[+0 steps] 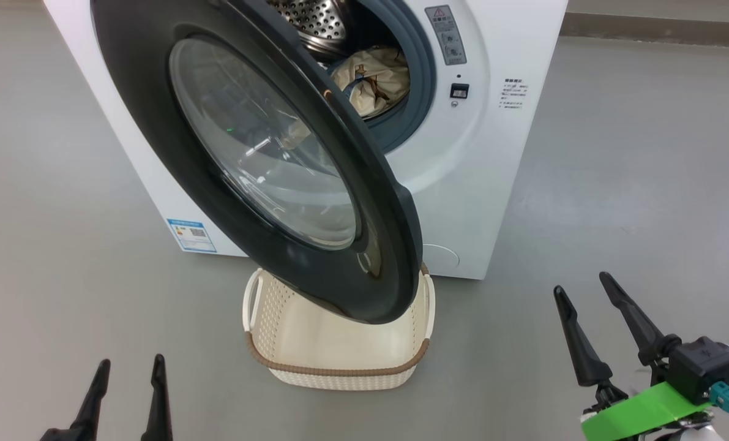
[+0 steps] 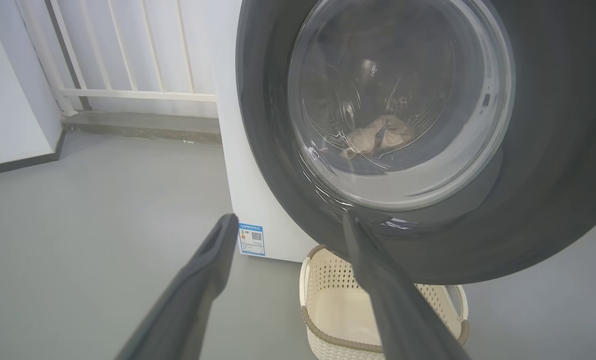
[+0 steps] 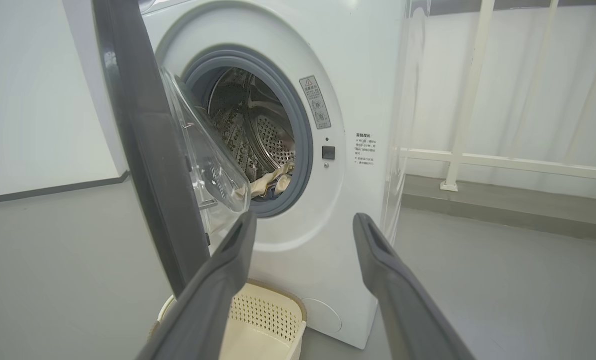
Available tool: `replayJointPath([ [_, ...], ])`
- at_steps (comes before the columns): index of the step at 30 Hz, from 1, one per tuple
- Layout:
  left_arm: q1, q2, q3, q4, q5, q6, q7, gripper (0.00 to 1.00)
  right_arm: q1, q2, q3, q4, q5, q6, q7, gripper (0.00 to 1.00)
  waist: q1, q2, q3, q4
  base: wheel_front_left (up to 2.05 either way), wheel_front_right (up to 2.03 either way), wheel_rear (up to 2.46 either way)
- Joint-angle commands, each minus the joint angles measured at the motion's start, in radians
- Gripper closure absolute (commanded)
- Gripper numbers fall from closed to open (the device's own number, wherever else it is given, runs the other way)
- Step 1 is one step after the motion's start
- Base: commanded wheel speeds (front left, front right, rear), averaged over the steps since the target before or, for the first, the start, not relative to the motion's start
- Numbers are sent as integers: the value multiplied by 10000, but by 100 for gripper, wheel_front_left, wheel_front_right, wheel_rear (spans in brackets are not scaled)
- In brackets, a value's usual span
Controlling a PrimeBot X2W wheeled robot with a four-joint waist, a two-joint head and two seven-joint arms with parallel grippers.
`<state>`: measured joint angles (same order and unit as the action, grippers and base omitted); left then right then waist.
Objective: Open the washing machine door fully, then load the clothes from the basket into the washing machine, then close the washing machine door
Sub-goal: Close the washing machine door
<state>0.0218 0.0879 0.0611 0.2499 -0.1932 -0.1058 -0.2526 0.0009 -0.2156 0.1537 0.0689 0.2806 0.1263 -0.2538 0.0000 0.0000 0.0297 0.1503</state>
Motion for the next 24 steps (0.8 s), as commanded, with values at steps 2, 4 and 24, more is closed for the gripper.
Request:
replayJointPath([
  [2, -194, -23, 412, -357, 184, -109, -90, 0, -556, -91, 114, -112, -78, 44, -80, 0, 0, 0, 50, 45, 0, 0, 0],
  [4, -212, -93, 471, -366, 223, -143, -91, 0, -669, -75, 117, 13, -63, 44, -80, 0, 0, 0, 88, 71, 0, 0, 0],
  [24, -313, -360, 676, -369, 550, -236, -91, 0, -3583, 148, 357, -1194, 541, 44, -80, 100, 0, 0, 1, 470, 0, 0, 0],
])
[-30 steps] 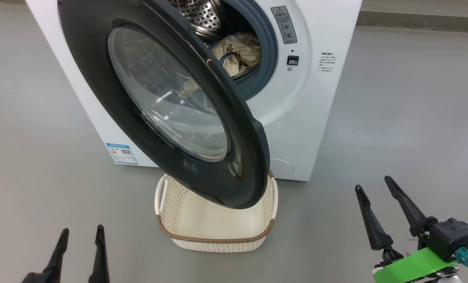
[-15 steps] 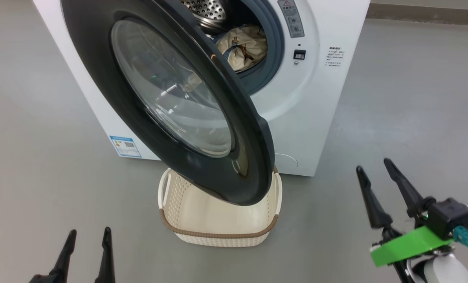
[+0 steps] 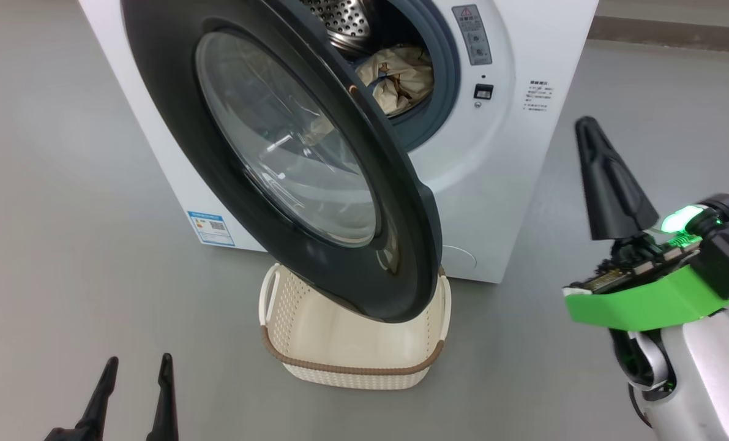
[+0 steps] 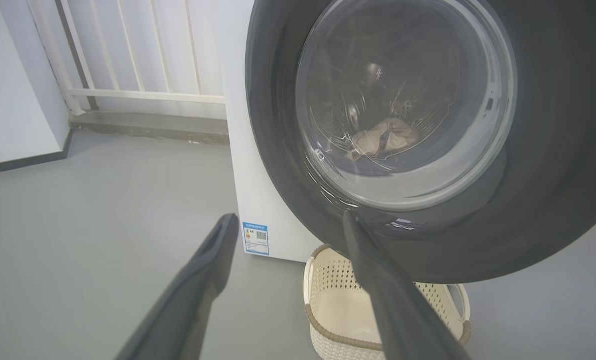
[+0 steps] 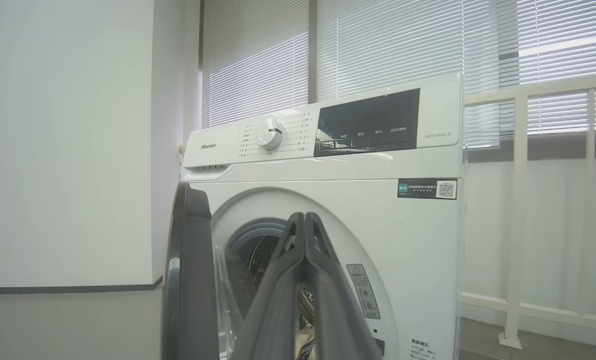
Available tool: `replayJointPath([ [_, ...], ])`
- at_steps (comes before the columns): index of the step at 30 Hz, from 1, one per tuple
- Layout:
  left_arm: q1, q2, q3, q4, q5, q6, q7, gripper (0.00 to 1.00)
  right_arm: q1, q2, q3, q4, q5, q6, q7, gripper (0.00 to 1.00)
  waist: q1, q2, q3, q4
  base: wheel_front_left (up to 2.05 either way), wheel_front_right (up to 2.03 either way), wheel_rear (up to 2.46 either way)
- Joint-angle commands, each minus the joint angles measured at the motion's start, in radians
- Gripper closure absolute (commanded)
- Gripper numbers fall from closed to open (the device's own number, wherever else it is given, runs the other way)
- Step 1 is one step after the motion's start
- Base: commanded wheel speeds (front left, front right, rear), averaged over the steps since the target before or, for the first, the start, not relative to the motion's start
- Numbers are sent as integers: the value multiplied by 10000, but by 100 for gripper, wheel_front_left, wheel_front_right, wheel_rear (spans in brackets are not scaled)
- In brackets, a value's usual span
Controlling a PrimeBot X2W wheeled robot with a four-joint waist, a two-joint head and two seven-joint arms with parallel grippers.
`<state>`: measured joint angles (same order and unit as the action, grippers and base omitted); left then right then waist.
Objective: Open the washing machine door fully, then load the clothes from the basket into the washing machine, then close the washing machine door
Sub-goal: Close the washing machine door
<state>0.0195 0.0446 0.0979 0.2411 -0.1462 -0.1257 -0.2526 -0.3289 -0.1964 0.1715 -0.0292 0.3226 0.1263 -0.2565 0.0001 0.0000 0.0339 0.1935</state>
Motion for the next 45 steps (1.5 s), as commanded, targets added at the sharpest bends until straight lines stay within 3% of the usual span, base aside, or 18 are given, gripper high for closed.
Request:
replayJointPath([
  [1, -278, 71, 322, -280, 87, -37, -91, 0, -367, -21, 315, -371, 155, 44, -53, 100, -1, 0, -73, 64, 0, 0, 0],
  [8, -183, 61, 312, -386, 126, -44, -91, 0, -601, 274, 1817, -1079, 589, 44, -53, 100, -1, 0, -200, 241, 0, 0, 0],
  [10, -136, 59, 257, -435, 78, -45, -91, 0, -573, 381, 2673, -1071, 713, 44, -53, 100, -1, 0, -210, 294, 0, 0, 0],
  [21, -120, 58, 51, -481, -27, 5, -91, 0, -192, 519, 4855, 597, 1039, 44, -53, 100, -1, 0, -93, 491, 0, 0, 0],
  [31, -226, 57, -172, -537, -160, 148, -91, 0, -185, 522, 4525, 2169, 1150, 44, -53, 100, -1, 0, 251, 571, 0, 0, 0],
  [45, -488, 57, -380, -528, -245, 212, -91, 0, -734, 513, 3985, 2772, 1091, 44, -53, 100, -1, 0, 518, 643, 0, 0, 0],
])
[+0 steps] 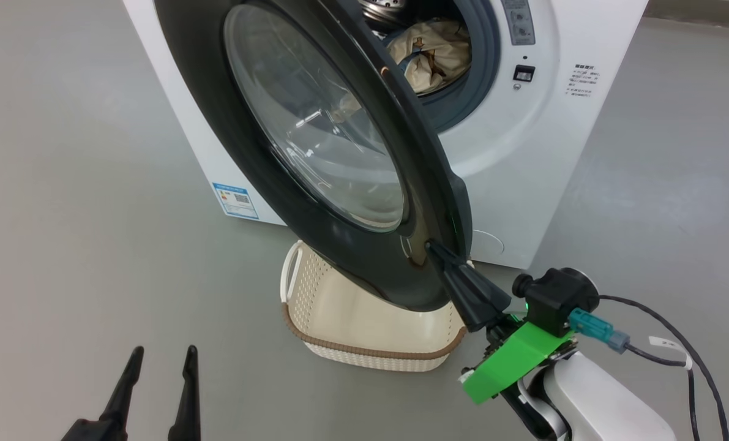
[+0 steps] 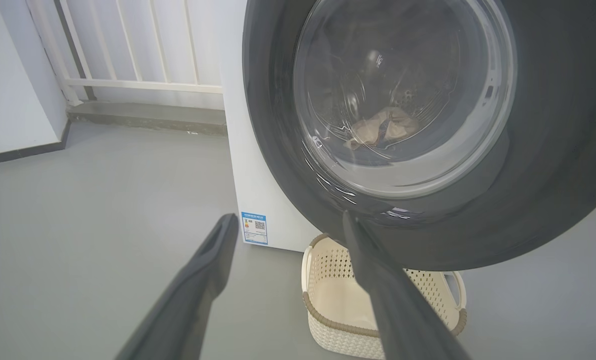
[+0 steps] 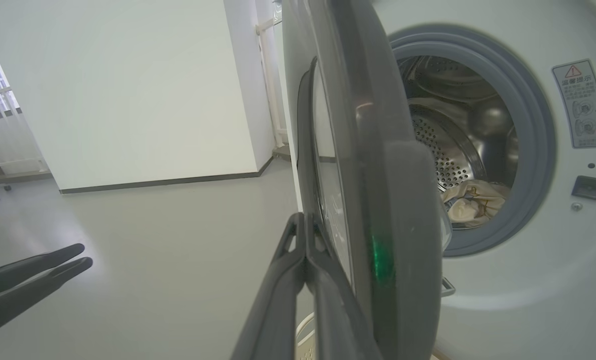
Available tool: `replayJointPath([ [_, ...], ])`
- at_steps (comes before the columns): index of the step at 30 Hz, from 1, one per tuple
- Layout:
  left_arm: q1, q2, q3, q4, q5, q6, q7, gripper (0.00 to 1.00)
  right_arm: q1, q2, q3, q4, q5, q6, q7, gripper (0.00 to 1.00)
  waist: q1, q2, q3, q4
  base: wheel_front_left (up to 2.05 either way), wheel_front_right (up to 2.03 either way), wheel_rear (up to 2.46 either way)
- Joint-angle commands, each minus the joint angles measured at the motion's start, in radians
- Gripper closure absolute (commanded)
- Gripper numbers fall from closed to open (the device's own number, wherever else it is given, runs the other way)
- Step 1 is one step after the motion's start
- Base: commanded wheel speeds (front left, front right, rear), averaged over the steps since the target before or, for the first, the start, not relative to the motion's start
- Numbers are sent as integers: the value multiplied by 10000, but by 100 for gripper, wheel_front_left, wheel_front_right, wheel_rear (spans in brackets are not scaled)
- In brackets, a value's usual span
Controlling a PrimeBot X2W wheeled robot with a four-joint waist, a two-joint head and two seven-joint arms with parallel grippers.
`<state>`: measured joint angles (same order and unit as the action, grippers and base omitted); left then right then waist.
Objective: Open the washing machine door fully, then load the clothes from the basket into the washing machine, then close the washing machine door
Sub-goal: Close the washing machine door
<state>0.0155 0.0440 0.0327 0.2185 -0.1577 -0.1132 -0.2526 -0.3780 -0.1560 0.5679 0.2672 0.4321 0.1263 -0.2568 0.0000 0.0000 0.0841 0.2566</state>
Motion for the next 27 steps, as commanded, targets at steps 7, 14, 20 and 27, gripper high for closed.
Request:
replayJointPath([
  [7, -567, 63, 158, -357, -166, 135, -91, 0, -449, 13, -271, 31, -46, 44, -49, 100, 0, 0, 151, 116, 0, 0, 0],
  [14, -612, 62, 49, -507, -176, 214, -91, 0, -601, -94, -714, 157, -77, 44, -49, 100, 0, 0, 280, 166, 0, 0, 0],
  [20, -724, 62, -163, -705, -237, 301, -91, 0, -840, -254, -1214, 174, -134, 44, -49, 100, 0, 0, 575, 181, 0, 0, 0],
  [27, -1120, 62, -646, -970, -450, 535, -91, 0, -1377, -574, -1847, 238, -96, 44, -49, 100, 0, 0, 1135, 246, 0, 0, 0],
])
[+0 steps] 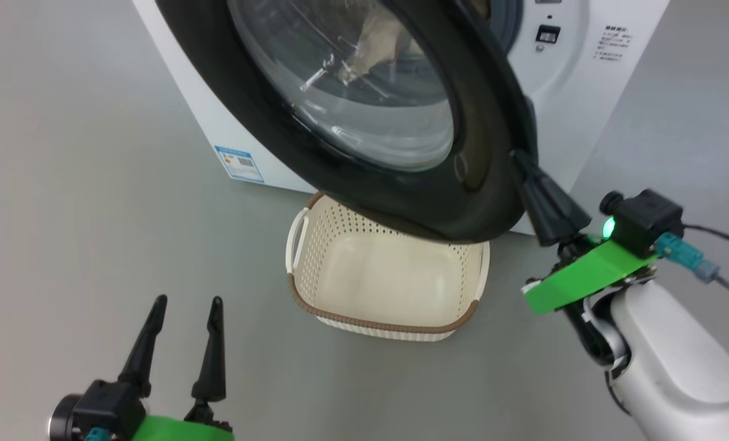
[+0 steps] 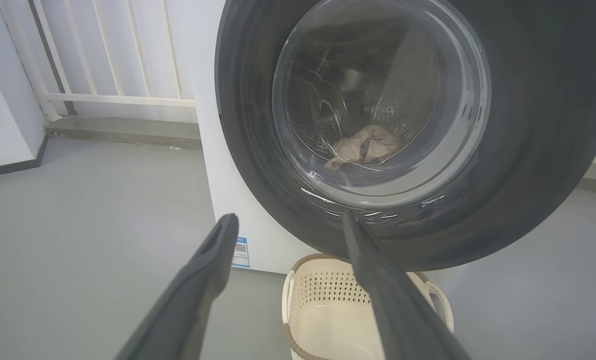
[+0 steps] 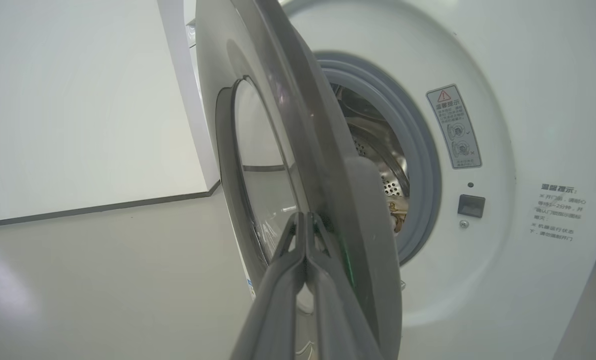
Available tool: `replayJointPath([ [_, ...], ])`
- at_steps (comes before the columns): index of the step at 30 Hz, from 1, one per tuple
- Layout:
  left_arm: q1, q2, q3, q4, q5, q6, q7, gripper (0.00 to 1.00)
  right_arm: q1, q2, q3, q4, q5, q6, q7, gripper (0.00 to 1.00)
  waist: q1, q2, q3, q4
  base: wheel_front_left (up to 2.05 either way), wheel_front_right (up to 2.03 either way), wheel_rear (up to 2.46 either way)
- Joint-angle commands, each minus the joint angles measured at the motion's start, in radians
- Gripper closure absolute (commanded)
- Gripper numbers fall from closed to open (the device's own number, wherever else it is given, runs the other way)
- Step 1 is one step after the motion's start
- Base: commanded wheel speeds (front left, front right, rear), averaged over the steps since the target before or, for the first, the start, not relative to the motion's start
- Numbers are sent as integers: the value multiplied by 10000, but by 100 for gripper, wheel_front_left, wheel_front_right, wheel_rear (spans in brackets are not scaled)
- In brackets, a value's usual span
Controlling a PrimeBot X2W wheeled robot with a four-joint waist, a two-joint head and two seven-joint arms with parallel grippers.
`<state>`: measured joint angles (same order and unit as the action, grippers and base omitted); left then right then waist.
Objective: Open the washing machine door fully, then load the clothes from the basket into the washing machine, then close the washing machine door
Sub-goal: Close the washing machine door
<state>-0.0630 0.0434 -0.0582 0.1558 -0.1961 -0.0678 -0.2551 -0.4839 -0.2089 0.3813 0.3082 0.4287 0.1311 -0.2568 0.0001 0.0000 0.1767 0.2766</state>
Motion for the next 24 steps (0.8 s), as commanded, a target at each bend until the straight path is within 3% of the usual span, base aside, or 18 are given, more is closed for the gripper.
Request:
replayJointPath([
  [1, -395, 68, 195, -374, -89, 111, -66, 0, -407, -97, -63, -149, -63, -4, -49, 100, -1, 0, 283, 61, 0, 0, 0],
  [24, -1299, 68, -1211, -904, -678, 613, -67, 0, -2410, -962, -1552, 559, -177, -4, -49, 100, -1, 0, 1805, 851, 0, 0, 0],
])
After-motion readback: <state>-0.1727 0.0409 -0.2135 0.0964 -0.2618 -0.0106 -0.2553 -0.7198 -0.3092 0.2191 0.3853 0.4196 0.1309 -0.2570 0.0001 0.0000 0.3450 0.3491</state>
